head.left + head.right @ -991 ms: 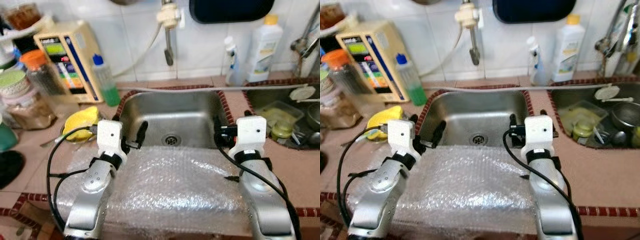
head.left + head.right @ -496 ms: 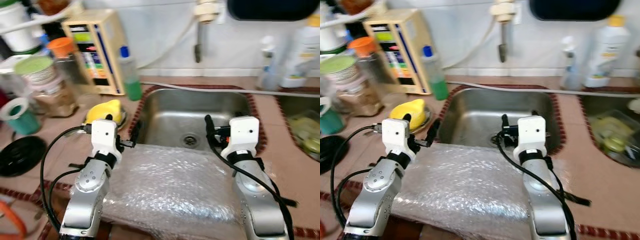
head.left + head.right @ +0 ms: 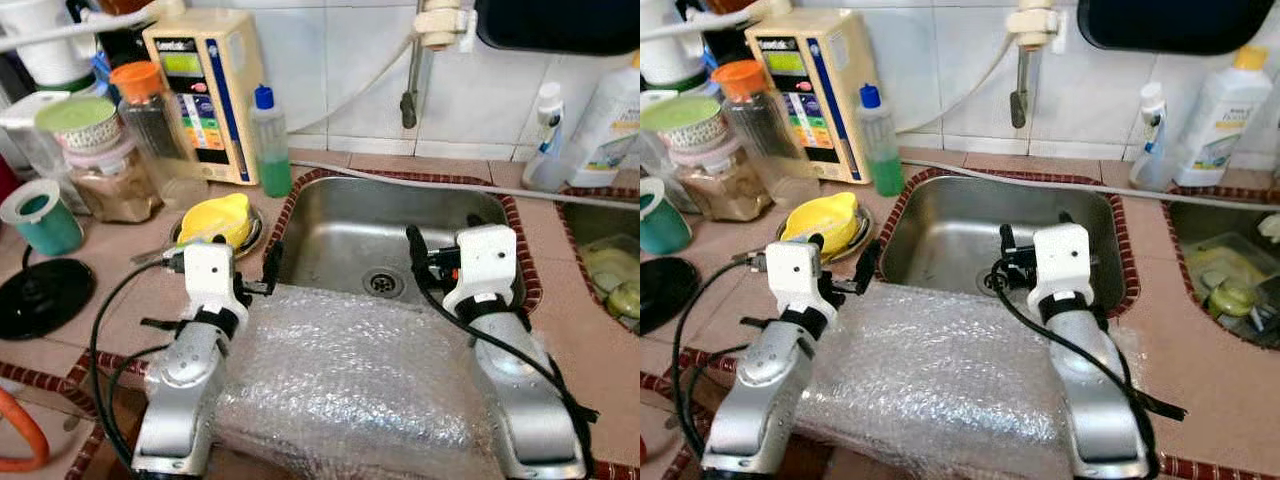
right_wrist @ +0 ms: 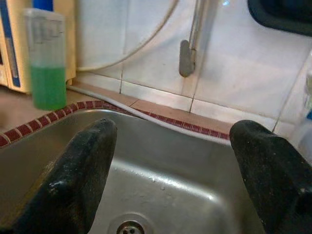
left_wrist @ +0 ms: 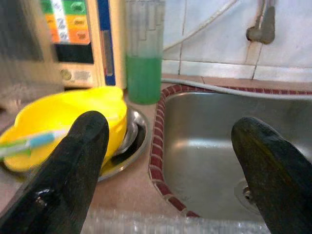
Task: Kitchen organization
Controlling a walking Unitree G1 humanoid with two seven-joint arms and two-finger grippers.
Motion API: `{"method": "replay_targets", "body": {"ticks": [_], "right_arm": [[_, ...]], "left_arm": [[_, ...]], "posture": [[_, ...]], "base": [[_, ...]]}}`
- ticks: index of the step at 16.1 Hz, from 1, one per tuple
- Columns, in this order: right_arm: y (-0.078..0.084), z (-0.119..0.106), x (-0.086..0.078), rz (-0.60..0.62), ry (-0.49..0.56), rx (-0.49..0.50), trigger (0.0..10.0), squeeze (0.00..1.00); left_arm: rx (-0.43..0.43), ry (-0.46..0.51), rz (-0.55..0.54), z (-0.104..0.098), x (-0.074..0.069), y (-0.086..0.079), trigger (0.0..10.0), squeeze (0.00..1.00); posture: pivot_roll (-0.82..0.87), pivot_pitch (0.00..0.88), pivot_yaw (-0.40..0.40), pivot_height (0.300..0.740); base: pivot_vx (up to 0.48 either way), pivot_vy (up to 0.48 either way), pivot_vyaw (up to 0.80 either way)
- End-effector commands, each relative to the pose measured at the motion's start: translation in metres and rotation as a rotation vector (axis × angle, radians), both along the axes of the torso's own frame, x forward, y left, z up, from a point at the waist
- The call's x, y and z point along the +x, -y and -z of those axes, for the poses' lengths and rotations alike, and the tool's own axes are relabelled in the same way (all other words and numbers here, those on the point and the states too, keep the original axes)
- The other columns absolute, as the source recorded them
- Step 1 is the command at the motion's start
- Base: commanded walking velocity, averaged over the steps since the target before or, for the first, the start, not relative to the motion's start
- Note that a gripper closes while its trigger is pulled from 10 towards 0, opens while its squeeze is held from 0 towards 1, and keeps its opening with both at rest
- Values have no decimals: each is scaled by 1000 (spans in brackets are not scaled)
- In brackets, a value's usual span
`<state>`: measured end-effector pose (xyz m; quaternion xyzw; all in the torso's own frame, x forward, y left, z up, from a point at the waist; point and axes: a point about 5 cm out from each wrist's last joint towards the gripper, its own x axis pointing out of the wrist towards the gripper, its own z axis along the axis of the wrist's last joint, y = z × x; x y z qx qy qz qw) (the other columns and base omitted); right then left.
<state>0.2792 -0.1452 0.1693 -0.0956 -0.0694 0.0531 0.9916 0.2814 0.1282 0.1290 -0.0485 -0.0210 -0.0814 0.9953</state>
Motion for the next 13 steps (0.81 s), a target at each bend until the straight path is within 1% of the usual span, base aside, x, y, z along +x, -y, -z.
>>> {"method": "replay_targets", "body": {"ticks": [1,2,3,5,6,8,9,10,11,12,13], "right_arm": [[-2,-5,1,-29,9,6,10000,0],[-1,-6,1,-34,11,3,10000,0],[0,-7,4,-39,19,-7,10000,0],[1,-8,7,-17,23,10,10000,0],[-7,-14,10,-34,52,13,10000,0],[-11,-15,11,-50,59,14,10000,0],[-13,-17,12,-58,64,32,10000,0],[-17,-19,12,-90,63,68,10000,0],[-22,-18,12,-142,46,100,10000,0],[-24,-18,11,-159,42,103,10000,0],[-25,-17,10,-175,39,94,10000,0]], "left_arm": [[-9,2,-27,0,1,-4,10000,0],[-16,6,-29,-1,1,-4,10000,0],[2,41,-25,-5,3,-4,10000,0],[27,76,-24,-11,5,-5,10000,0],[68,132,-25,-22,10,-6,10000,0],[95,156,-50,-27,15,-9,10000,0],[115,156,-71,-29,18,-14,10000,0],[150,163,-140,-30,19,-24,10000,0],[107,81,-230,-19,20,-43,10000,0],[90,58,-258,-16,20,-48,10000,0],[66,54,-279,-14,21,-52,10000,231]], "posture": [[-17,0,13,740],[-17,0,12,740],[-22,0,16,740],[-23,0,14,740],[-30,0,34,740],[-29,0,41,740],[-23,0,52,740],[-18,0,61,740],[-14,0,68,740],[-9,0,66,740],[-6,0,67,740]], "base": [[0,0,0],[0,0,0],[0,0,0],[0,0,0],[0,0,0],[0,0,0],[0,0,0],[0,0,0],[0,0,0],[0,0,0],[0,0,0]]}}
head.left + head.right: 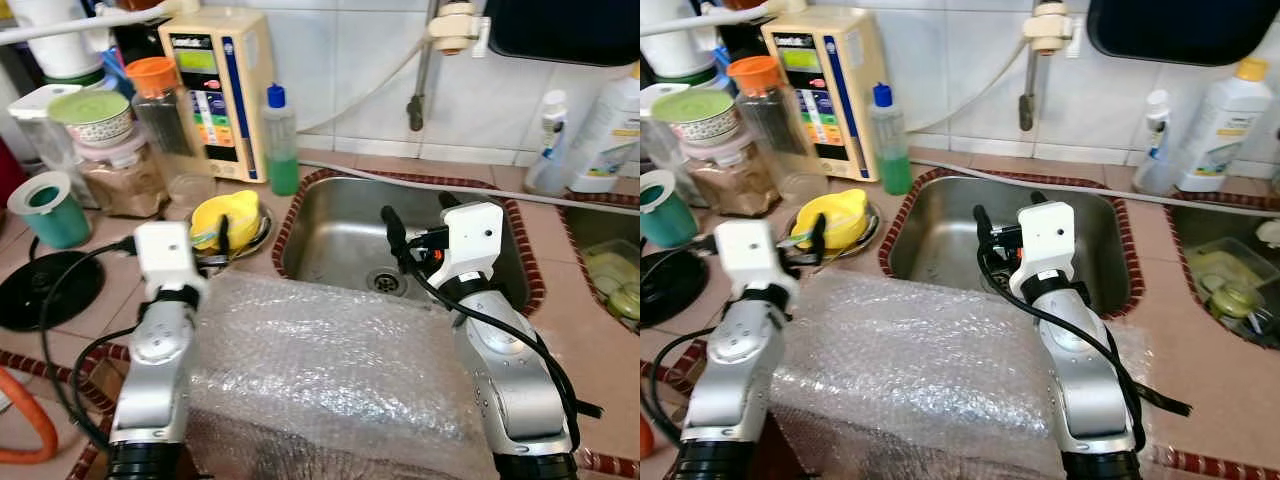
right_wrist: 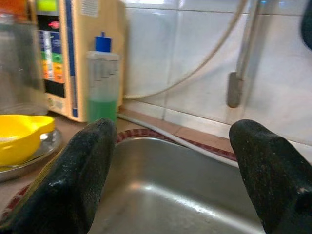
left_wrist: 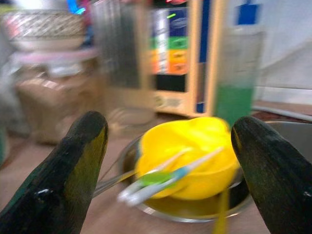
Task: Kitchen organization
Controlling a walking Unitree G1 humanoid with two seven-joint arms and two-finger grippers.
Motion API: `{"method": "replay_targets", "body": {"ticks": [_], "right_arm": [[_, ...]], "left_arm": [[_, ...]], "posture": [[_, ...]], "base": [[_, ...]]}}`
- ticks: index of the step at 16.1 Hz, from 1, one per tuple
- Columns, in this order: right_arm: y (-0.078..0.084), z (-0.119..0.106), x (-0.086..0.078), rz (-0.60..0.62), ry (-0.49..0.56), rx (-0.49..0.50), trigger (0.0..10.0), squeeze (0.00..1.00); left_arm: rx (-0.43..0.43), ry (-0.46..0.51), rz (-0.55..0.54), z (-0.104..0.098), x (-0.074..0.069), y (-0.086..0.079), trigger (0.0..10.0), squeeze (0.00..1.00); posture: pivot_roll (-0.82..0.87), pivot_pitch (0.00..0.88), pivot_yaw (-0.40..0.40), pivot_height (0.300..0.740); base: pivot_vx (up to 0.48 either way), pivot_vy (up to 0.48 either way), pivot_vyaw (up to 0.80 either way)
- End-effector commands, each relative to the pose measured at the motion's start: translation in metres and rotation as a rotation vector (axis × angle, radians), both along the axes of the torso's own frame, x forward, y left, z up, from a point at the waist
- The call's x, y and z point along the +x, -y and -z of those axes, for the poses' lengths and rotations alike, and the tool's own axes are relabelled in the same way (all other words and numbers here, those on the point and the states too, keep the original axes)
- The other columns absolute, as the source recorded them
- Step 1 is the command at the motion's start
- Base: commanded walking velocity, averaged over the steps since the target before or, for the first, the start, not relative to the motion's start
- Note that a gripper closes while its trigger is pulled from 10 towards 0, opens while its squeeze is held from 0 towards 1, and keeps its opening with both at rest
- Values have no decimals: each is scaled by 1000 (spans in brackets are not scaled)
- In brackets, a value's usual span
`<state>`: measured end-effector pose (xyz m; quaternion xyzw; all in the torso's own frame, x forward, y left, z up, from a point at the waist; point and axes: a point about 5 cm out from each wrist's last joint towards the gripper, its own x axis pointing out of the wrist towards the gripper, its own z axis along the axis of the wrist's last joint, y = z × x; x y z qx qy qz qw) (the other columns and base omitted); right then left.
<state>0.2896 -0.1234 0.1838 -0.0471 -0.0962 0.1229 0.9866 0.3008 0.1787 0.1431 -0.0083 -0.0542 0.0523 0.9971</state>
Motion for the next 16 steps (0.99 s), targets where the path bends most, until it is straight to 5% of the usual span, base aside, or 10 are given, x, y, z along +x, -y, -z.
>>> {"method": "replay_targets", "body": {"ticks": [1,8,9,11,16], "right_arm": [[-4,-1,-1,-32,0,6,10000,0],[-7,-1,-3,-49,6,-10,10000,0],[-9,0,-5,-95,-21,2,10000,0],[-15,11,-12,-236,-108,-26,10000,0],[-21,23,-25,-357,-188,-55,10000,0]], "left_arm": [[-33,-5,-28,1,1,-5,10000,1000],[-177,-74,16,11,17,5,10000,1000],[-211,-79,29,10,22,6,10000,0],[-264,-98,14,12,28,4,10000,0],[-320,-116,-24,14,35,-1,10000,0]], "posture": [[-6,0,70,740],[-37,0,88,740],[-42,0,90,740],[-52,0,97,740],[-61,0,105,740]], "base": [[0,0,0],[0,0,0],[0,0,0],[0,0,0],[0,0,0]]}}
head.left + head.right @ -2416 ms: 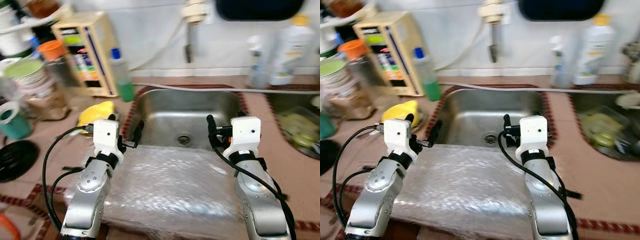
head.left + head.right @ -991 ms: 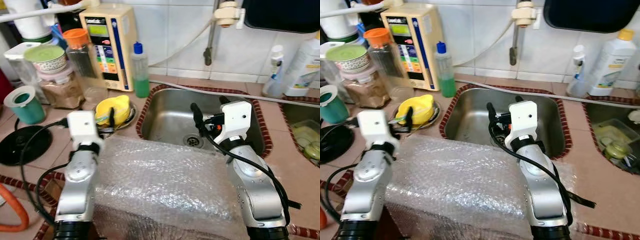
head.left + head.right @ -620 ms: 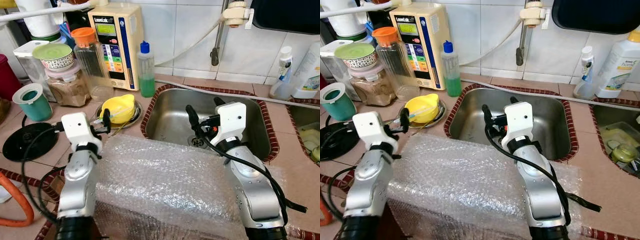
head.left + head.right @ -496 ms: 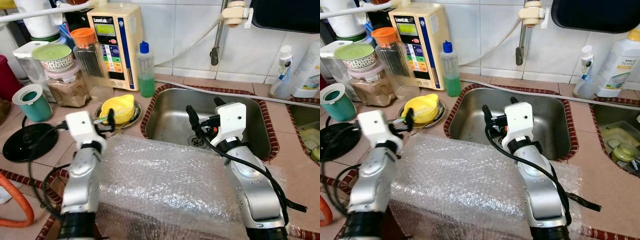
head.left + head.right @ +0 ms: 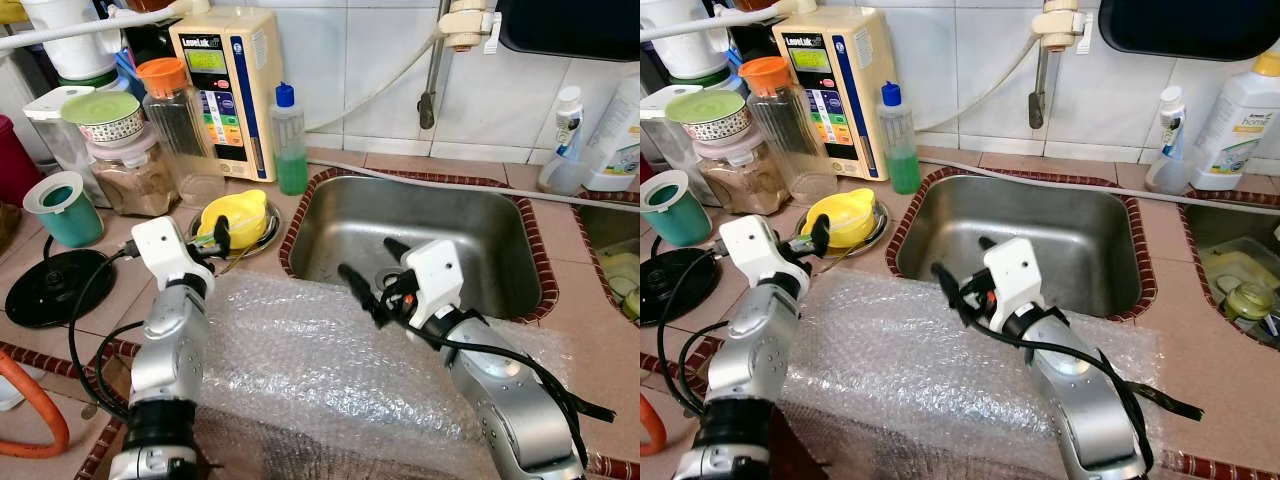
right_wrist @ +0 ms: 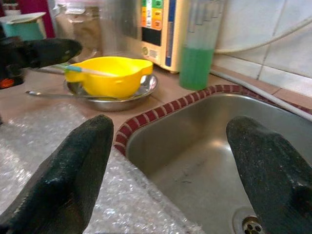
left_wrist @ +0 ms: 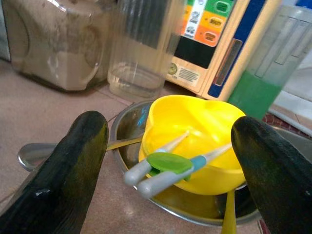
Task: Kitchen organization
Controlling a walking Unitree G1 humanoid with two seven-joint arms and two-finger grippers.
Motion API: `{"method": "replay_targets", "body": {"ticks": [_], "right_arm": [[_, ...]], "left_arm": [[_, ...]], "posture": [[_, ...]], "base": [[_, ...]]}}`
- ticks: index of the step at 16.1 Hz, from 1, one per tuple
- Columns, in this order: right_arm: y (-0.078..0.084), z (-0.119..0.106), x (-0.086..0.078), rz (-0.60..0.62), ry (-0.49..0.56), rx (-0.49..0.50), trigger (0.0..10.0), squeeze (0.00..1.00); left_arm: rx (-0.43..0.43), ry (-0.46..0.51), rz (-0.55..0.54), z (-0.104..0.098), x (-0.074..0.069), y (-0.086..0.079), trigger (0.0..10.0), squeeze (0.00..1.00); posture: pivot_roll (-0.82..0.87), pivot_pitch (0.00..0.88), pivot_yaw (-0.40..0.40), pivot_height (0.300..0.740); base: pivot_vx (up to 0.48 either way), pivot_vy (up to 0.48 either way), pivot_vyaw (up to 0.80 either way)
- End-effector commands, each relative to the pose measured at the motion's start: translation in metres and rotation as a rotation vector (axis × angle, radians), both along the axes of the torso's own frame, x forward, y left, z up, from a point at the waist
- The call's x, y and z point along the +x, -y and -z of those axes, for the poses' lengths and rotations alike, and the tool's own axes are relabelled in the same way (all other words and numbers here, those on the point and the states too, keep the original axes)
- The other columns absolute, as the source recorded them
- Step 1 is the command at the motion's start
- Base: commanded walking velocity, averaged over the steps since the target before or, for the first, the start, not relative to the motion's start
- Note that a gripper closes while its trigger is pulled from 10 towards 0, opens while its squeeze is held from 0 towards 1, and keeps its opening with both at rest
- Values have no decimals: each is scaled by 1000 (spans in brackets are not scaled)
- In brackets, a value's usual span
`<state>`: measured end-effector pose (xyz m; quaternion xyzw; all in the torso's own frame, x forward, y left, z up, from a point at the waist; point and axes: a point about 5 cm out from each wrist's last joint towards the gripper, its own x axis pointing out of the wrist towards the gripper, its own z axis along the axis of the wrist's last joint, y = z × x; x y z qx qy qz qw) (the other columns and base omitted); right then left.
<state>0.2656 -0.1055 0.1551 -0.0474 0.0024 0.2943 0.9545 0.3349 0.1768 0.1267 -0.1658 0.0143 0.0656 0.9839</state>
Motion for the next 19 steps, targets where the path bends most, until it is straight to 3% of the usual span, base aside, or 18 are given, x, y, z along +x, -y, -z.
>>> {"method": "replay_targets", "body": {"ticks": [1,4,5,6,7,11,19], "right_arm": [[-4,-5,-3,-38,8,5,10000,0],[-4,-6,-5,-74,-7,-8,10000,0],[-4,-5,-7,-86,-19,-9,10000,0],[-4,-3,-9,-109,-33,-19,10000,0],[-5,-2,-10,-118,-37,-22,10000,0],[-5,-1,-10,-119,-44,-31,10000,0],[-5,0,-9,-118,-44,-44,10000,0]], "left_arm": [[-27,-9,-20,0,3,-4,10000,0],[-123,-32,-28,3,9,-4,9961,0],[-151,-41,-28,5,10,-4,4745,0],[-170,-42,-29,5,11,-4,1176,0],[-178,-41,-26,5,11,-4,0,0],[-195,-38,-14,3,15,-5,0,0],[-346,-74,-37,3,18,-3,0,0]], "posture": [[-65,0,103,740],[-69,0,101,740],[-70,0,102,740],[-71,0,102,740],[-71,0,102,740],[-68,0,104,740],[-70,0,110,740]], "base": [[0,0,0],[0,0,0],[0,0,0],[0,0,0],[0,0,0],[0,0,0],[0,0,0]]}}
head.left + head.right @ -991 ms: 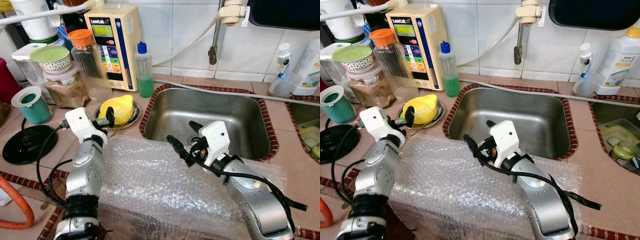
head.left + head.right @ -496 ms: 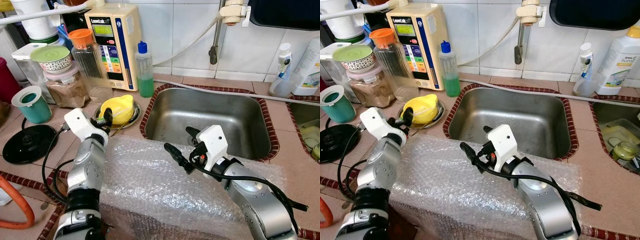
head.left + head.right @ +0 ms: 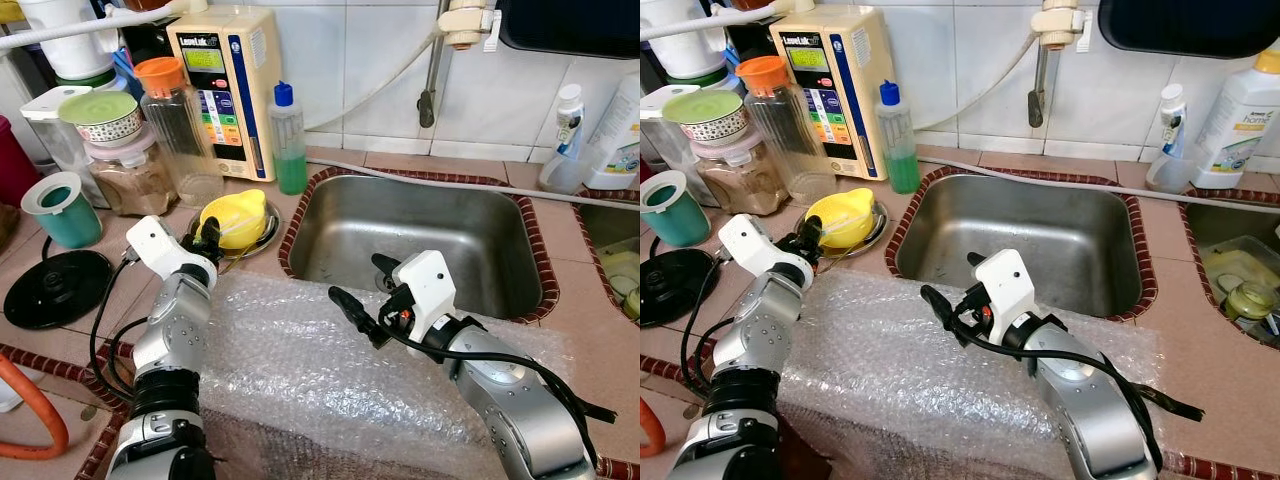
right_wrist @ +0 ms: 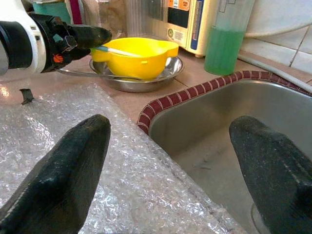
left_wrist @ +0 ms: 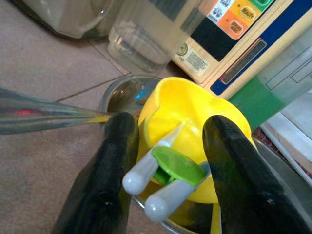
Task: Kitchen organization
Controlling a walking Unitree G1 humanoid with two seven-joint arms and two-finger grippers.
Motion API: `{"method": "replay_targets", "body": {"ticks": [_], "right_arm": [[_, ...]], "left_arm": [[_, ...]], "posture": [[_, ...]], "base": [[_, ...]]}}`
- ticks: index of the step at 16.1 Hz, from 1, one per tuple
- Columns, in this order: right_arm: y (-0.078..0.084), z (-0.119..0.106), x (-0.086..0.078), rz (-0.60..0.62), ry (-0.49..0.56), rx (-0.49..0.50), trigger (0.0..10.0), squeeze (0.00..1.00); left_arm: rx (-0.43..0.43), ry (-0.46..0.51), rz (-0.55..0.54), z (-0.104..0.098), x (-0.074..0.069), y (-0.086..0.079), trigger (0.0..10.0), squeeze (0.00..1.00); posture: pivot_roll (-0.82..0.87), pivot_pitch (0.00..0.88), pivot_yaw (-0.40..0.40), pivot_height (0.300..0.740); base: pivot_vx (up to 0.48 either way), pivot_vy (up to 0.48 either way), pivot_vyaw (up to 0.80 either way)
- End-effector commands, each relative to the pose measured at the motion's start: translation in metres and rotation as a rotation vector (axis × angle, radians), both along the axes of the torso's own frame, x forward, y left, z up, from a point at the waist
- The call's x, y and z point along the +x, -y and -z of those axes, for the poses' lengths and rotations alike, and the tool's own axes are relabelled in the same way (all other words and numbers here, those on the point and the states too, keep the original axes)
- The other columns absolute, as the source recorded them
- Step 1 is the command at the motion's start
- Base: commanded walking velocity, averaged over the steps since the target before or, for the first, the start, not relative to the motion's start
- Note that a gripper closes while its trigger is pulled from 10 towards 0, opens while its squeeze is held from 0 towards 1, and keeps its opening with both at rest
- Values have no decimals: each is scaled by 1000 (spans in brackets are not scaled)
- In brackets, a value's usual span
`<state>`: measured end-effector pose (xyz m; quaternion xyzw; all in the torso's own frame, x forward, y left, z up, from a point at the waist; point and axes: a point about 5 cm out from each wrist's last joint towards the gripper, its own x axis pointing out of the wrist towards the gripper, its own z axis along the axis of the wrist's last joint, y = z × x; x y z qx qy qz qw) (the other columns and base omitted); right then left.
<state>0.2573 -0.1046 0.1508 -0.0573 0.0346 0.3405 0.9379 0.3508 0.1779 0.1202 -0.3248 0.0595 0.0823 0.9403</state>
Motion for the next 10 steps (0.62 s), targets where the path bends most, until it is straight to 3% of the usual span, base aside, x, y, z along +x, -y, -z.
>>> {"method": "replay_targets", "body": {"ticks": [1,4,10], "right_arm": [[-4,-5,-1,-26,16,-2,10000,0],[-4,-5,-2,-24,18,-2,10000,0],[-1,-6,1,-14,25,-10,10000,0]], "left_arm": [[-32,-11,-16,-3,2,-2,0,0],[-80,-29,-32,-4,2,-4,0,0],[-84,5,-72,-20,1,-7,0,0]], "posture": [[-72,0,110,740],[-79,0,113,740],[-69,0,106,740]], "base": [[0,0,0],[0,0,0],[0,0,0]]}}
